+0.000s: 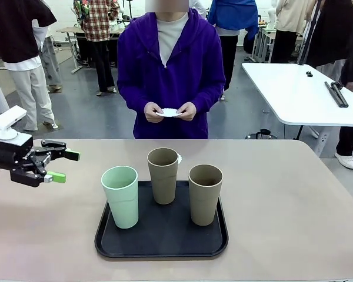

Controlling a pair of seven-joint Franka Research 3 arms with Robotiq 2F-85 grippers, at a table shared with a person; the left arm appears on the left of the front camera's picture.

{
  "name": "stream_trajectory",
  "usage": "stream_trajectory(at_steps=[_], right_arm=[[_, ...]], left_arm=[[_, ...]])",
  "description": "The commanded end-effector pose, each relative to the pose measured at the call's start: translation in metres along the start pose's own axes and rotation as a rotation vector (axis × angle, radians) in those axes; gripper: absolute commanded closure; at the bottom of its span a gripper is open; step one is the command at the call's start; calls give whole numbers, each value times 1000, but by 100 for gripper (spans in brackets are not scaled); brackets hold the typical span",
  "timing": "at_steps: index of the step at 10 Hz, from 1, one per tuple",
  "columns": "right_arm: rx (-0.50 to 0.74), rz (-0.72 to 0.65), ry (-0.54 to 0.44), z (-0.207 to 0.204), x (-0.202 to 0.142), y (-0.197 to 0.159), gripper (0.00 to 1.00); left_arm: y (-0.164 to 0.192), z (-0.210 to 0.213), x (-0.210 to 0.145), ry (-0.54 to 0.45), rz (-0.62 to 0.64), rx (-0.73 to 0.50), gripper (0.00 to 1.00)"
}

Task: Place coasters on the table and set cups on them.
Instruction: Pick up one Reusable plastic cup and place it on a coaster set by the human.

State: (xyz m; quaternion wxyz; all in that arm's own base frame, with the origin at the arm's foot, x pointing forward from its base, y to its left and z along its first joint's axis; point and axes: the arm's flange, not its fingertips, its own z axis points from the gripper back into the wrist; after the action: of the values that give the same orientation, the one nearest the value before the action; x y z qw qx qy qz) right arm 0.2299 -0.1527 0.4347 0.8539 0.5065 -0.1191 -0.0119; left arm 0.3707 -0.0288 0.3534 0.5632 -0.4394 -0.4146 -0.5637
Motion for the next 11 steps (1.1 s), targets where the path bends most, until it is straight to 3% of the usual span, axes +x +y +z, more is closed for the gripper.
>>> stream_trajectory(at_steps=[1, 7, 11], right_arm=[[12, 2, -3, 0, 0, 0, 0], [12, 2, -3, 0, 0, 0, 0], [12, 2, -3, 0, 0, 0, 0]], left_arm=[[1, 4, 6, -7, -17, 12, 0], [3, 3, 3, 6, -7, 9, 0], [4, -29, -30, -23, -23, -19, 0]])
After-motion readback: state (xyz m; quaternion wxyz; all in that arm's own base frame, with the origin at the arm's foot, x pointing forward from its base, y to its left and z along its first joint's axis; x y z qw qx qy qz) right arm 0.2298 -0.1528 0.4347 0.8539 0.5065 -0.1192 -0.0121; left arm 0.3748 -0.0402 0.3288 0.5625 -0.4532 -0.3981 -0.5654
